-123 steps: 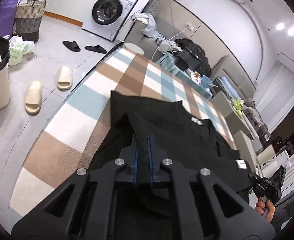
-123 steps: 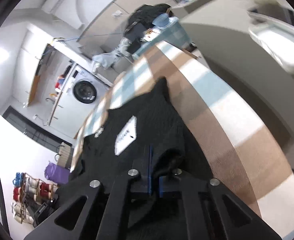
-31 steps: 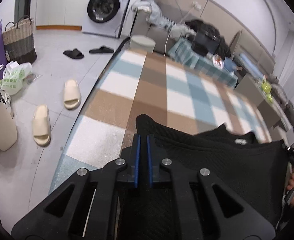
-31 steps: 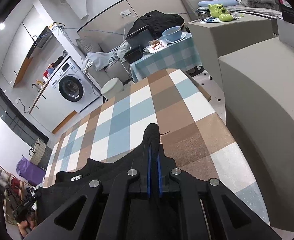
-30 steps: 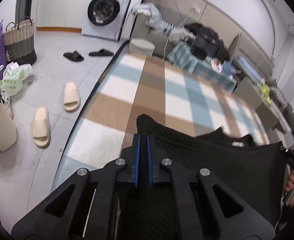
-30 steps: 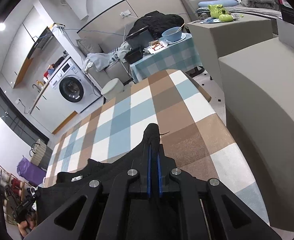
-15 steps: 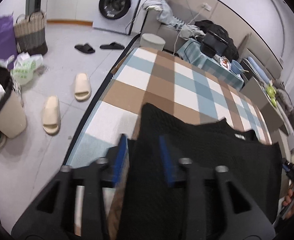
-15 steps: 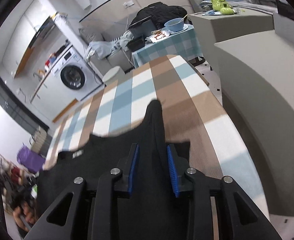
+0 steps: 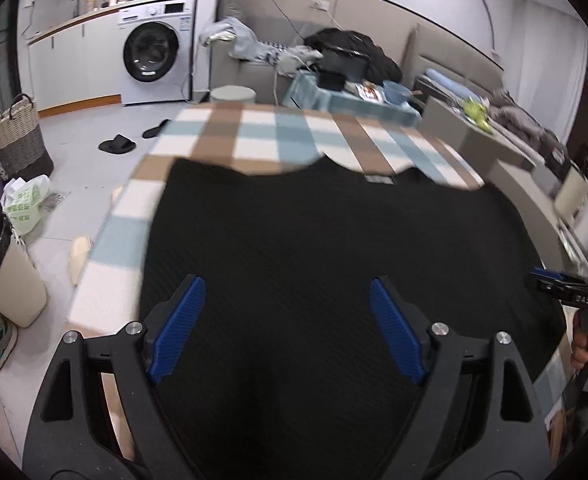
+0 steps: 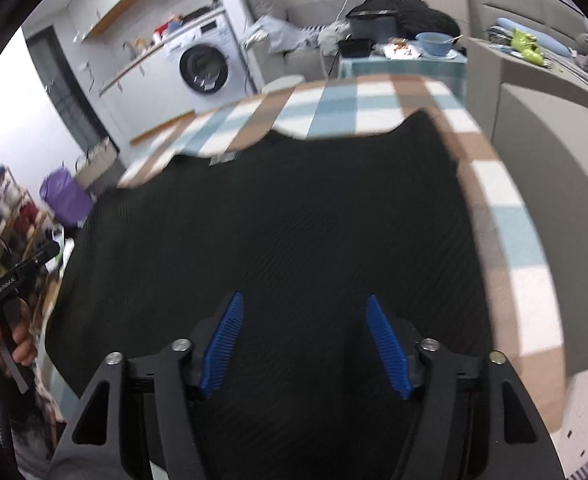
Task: Fold small clothes
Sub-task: 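Lay the sweater flat on the table and open both tools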
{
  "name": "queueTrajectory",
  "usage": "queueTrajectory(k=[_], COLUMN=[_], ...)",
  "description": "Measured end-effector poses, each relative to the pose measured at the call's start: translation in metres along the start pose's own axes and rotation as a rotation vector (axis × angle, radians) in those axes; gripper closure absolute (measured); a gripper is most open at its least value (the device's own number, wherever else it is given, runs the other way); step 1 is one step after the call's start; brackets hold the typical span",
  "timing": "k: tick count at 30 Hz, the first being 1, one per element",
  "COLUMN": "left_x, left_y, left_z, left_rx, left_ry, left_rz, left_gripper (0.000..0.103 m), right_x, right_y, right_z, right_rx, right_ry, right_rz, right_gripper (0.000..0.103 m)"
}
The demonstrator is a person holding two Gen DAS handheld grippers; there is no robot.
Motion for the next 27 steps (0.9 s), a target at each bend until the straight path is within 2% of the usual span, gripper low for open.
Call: queueTrajectory(k=[4, 8, 12, 21, 27], left_x=[-0.003, -0.007, -0.008, -0.004, 0.004], left_y=[-0.02, -0.04, -0.051, -0.053, -0.055], left_z=[-0.023, -0.043, -0.056, -0.067, -0.071], left_rx=[0.03, 0.105, 0.122, 0.081, 0.113], left_ry=[0.042, 0.061, 0.087, 0.116, 0.132], left_rz=[-0.013, 0.023, 0.035, 0.041, 0.063], left_gripper=[0.02, 0.02, 0.02, 0.02, 0.02], right_x=[0.005, 0.009, 0.011, -0.002, -0.006], right_y=[0.019, 0.037, 0.045, 0.045, 0.038], right_z=[-0.02, -0.032, -0.04, -0.048, -0.051], right_rx=[-0.082, -0.167, -0.231, -0.228, -0.197], right_ry=[0.031, 0.033, 0.014, -0.011, -0.014], right_rz=[-0.041, -0.045, -0.082, -0.083, -0.091], right_gripper=[0.03, 0.021, 0.02, 0.02, 0.019])
Point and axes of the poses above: each gripper's, at about its wrist camera, not at the fingertips, and x roughly the way its jaws point, y to its left, z to its top, the point moved 3 cm from there along x, roughly the way its jaws point, and after that the axes turned 10 degrees about -y, right-handed, at the moved point
